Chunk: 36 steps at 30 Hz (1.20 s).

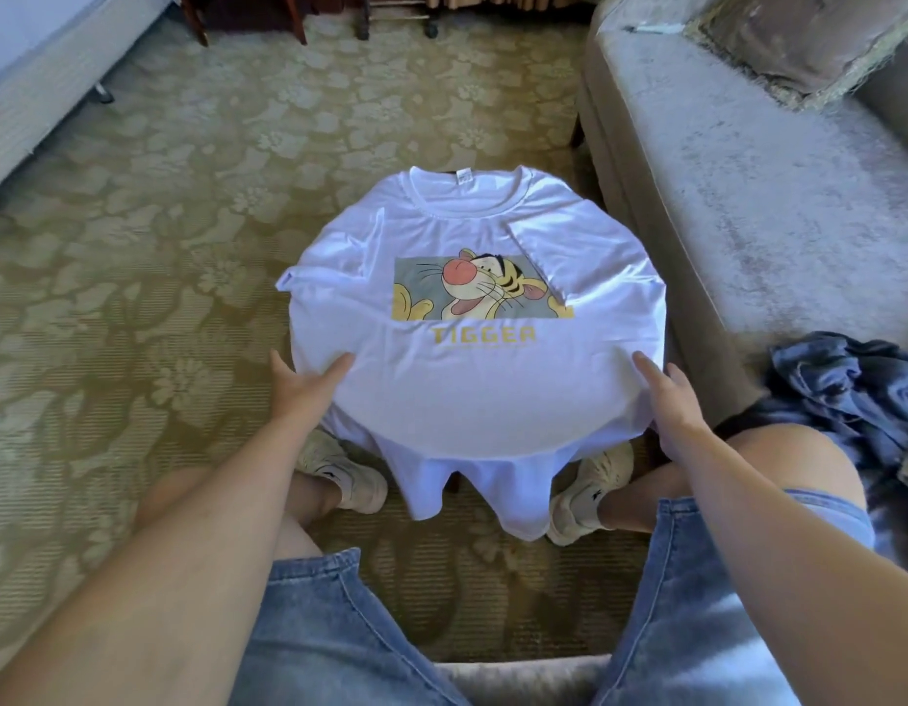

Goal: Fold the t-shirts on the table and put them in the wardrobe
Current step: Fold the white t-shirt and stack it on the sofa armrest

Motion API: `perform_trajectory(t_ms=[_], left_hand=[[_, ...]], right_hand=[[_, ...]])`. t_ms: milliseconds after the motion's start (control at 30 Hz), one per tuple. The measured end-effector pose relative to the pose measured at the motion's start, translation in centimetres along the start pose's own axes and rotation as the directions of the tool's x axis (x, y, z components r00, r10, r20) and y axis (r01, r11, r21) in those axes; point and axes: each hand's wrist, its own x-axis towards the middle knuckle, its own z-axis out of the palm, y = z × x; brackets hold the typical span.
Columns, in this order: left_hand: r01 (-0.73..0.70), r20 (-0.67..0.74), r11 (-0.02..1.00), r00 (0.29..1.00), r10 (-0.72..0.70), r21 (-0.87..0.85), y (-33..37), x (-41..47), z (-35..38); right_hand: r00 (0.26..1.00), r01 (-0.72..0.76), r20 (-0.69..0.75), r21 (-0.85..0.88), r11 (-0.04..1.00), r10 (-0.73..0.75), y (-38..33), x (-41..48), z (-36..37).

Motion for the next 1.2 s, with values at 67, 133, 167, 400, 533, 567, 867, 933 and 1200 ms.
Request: perform_trajectory(t_ms=[67,133,167,400,533,567,867,933,1200], left_hand=[[-0.002,0.011,1.000,1.000,0.002,-0.007,-0.1,-0.4,-0.1],[0.004,0.020,1.000,1.000,-0.004,0.004,0.0,-1.0,-0.4],[0.008,0.034,1.000,0.999,-0.009,0.013,0.1,-1.4,-0.7],[-0.065,0.039,0.993,0.997,0.061,0.094,1.4,-3.5,-3.8],[-0.096,0.088,0.989,0.990,0.106,-0.110,4.2,-3.4,-5.3],[-0.095,0.112,0.985,0.987,0.112,-0.146,5.1,-3.4,-5.5],[-0.142,0.211,0.938,0.953,0.216,-0.317,13.1,-1.2,-3.6],[-0.145,0.190,0.929,0.957,0.218,-0.340,14.2,0.4,-2.9],[-0.196,0.140,0.939,0.960,0.243,-0.282,15.7,7.5,2.7]], right_hand=[[1.000,0.003,0.004,-0.012,1.000,-0.003,0.1,-0.4,-0.2],[0.999,-0.013,0.042,-0.011,1.000,0.014,0.2,-0.9,-0.5],[0.997,-0.036,0.073,0.001,0.999,0.036,0.4,-1.0,-0.7],[0.991,0.137,0.025,-0.099,0.986,-0.135,-1.1,-4.1,-2.1],[0.936,0.352,0.030,-0.083,0.932,-0.351,-5.1,-6.1,-2.0],[0.924,0.383,0.036,-0.051,0.922,-0.381,-6.2,-6.5,-1.8],[0.945,0.286,0.089,0.242,0.927,-0.315,-15.1,-3.4,0.7],[0.947,0.262,0.113,0.264,0.928,-0.300,-16.6,-1.7,1.3],[0.933,0.247,0.232,0.144,0.958,-0.276,-19.2,4.9,5.4]])
